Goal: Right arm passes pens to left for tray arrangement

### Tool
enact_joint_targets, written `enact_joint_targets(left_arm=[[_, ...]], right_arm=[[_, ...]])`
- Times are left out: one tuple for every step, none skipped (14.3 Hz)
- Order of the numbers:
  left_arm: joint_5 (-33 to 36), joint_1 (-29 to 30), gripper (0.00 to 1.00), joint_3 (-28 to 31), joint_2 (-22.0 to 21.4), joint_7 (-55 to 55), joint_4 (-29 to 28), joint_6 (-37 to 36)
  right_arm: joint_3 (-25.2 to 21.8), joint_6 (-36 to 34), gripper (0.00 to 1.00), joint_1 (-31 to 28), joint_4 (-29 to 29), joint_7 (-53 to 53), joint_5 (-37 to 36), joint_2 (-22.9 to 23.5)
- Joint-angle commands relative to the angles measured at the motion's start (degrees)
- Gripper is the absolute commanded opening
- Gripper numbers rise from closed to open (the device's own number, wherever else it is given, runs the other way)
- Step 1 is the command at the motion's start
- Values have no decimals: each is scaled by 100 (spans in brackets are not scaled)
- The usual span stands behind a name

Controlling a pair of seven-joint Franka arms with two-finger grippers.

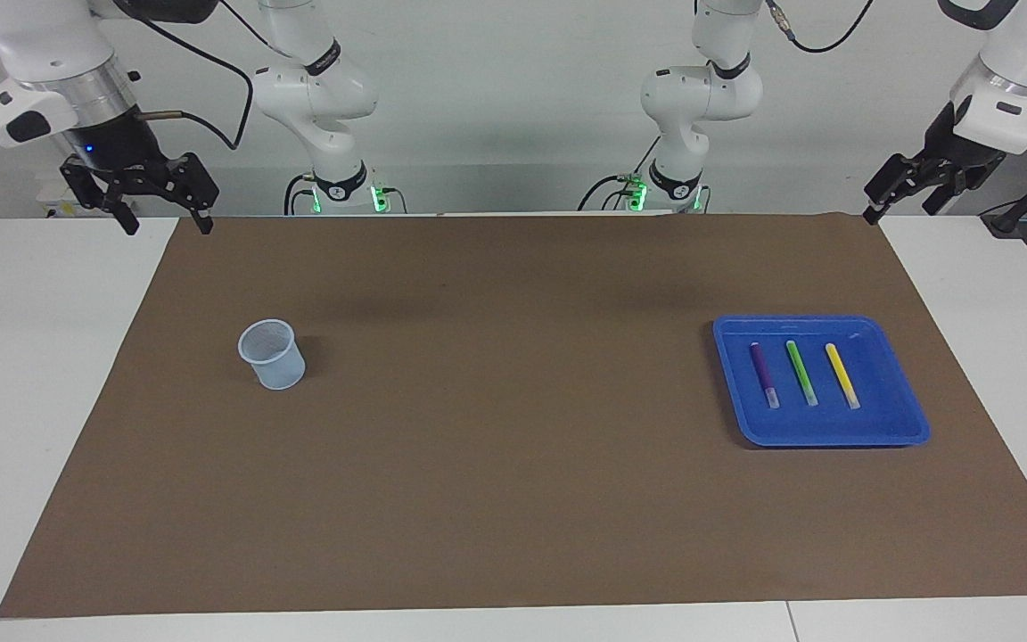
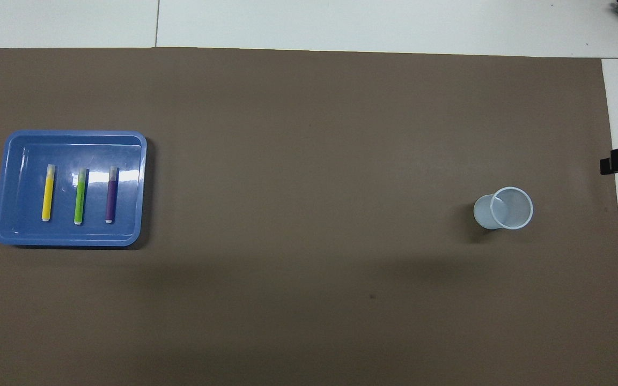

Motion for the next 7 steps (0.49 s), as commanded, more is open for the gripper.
enact_joint_targets(left_arm=[[155,-117,100,5,-172,25,-211,89],[164,-117,100,5,-173,25,-211,90],[164,-125,100,5,-173,25,-211,72],[164,-160,100,5,-173,16,-211,37],[173,-222,100,5,-173,16,-211,28],[173,-231,100,5,-173,16,-220,37],[173,-231,100,5,-173,16,-220,37]], right_arm=[[22,-45,100,-4,-5,100,-9,-39],[22,-46,100,5,-13,100,-9,-48],[22,-37,100,-3,-5,100,-1,-48],[22,-37,100,-4,-13,108,-9,-48],[22,-37,100,-21,-14,100,-1,-48],[39,-72,100,-73,4,91,-1,-48],[65,-89,100,-126,13,91,-1,-39]])
